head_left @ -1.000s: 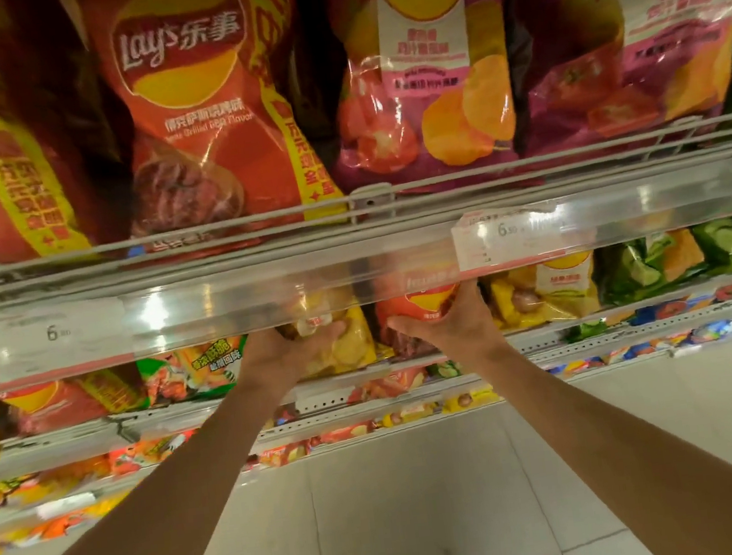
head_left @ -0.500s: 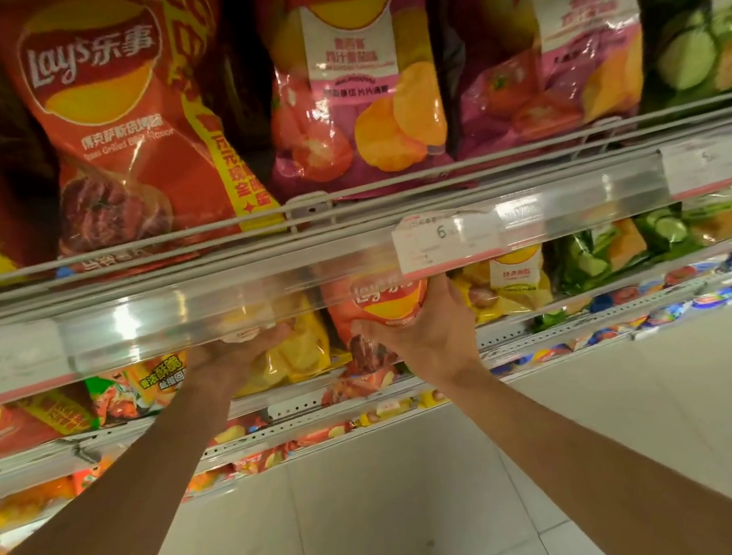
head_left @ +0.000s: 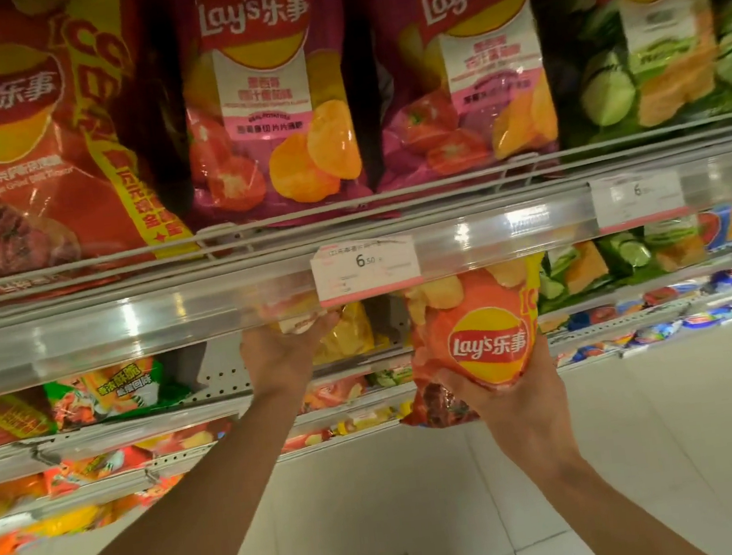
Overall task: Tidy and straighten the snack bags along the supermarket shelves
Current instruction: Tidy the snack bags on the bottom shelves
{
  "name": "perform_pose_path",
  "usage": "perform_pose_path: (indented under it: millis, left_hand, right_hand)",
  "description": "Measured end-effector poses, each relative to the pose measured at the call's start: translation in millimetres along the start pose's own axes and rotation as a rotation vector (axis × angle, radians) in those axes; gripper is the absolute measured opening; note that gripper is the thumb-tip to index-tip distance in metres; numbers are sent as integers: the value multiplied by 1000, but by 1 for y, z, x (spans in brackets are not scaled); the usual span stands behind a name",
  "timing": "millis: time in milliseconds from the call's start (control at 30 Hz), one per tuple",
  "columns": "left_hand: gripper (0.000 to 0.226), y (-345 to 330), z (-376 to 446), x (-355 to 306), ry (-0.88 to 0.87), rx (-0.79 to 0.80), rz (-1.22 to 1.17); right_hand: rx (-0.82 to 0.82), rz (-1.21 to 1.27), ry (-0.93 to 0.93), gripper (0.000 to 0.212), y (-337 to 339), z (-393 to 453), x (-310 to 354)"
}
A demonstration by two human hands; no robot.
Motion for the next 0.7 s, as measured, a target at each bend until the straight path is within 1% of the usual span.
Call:
perform_pose_path:
  millis: [67,133,200,267,333,433,533,633,700]
  left_hand:
    - [53,-14,-9,-1,-15,5,22]
    - [54,-25,-21,-1,-17,-6,76]
    - [61,-32,-30,1,-15,-45,105]
    - [68,-38,-36,3,-7,-77,86]
    - [73,-43,-40,8,-22,-72,93]
    - [77,-54,-44,15,-45,17,105]
    - [81,-67,-40,22,12,94,108]
    - [90,-72,-36,24,58,207,64]
    - [94,-63,-39,25,46,299,63]
  right_hand:
    - [-3,28,-12,99,9,7,-5]
    - [11,40,-17,100,12,13,-8]
    - [38,36,-19,100,13,16,-10]
    - [56,41,-22,102,14,18,-13]
    - [69,47,-20,103,16,18,-14]
    - [87,40,-23,105,17,17,-14]
    - [96,35,-22,107,16,12,-12]
    - [103,21,-16,115,12,0,-5]
    - [114,12,-7,121,7,-13,3]
Point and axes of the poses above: each hand's wrist, its own z-axis towards the middle knuckle, its own y-axis out of the back of the hand, x = y × z, the point moved 8 cm from there along z, towards the middle knuckle, and after that the axes turned 15 degrees about -x, right-handed, at the moved point
